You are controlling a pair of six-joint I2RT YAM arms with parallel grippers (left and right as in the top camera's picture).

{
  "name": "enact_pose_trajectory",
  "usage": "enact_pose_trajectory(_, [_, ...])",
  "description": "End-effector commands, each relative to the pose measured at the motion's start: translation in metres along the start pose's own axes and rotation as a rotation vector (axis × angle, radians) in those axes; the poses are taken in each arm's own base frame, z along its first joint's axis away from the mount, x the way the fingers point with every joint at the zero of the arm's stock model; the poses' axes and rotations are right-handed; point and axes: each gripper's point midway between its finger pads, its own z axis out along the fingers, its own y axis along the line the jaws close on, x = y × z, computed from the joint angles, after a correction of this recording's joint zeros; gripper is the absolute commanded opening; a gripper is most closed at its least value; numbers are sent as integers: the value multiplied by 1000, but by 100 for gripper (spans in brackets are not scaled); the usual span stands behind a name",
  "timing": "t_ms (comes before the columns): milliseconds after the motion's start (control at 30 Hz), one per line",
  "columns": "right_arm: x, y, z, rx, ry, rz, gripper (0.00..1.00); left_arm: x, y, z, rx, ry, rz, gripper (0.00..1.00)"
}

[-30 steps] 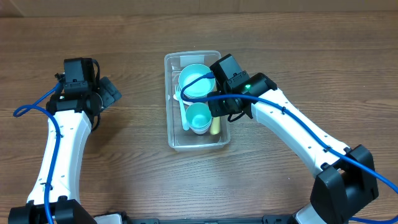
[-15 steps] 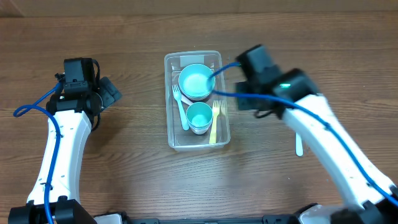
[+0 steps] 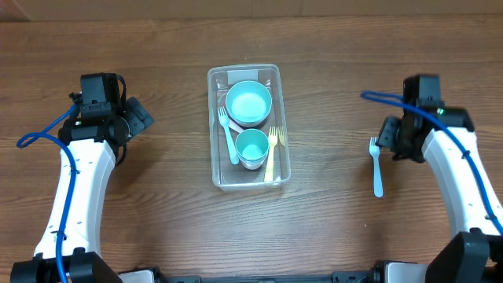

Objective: Pack container
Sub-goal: 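Release the yellow fork and move the right gripper to the light-blue fork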

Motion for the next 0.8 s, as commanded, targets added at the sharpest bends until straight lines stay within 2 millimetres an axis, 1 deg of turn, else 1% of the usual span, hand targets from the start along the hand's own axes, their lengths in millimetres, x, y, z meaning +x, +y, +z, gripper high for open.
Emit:
enact_pose_trajectory(0, [17,-3,27,1,11,-69,60,-10,-3,-11,21,-35,10,100])
enact_pose_trajectory(100, [26,-1,41,-13,9,-68,60,-10,-3,-11,21,-35,10,100])
enact_pose_trajectory(233, [32,-1,52,-20,4,-67,58,-10,-3,-11,21,-35,10,100])
enact_pose_trajectory(400, [35,14,68,-109,-34,-123,56,-10,-3,-11,21,-35,10,100])
enact_pose_trajectory(533, [40,17,76,-129,-52,-182,50,-10,-3,-11,21,-35,10,100])
enact_pose_trajectory(600, [44,17,80,-132,-48,-182,44,-10,-3,-11,21,-35,10,100])
enact_pose_trajectory(767, [52,17,94,-128,-32,-184,39,-10,-3,-11,21,-35,10,100])
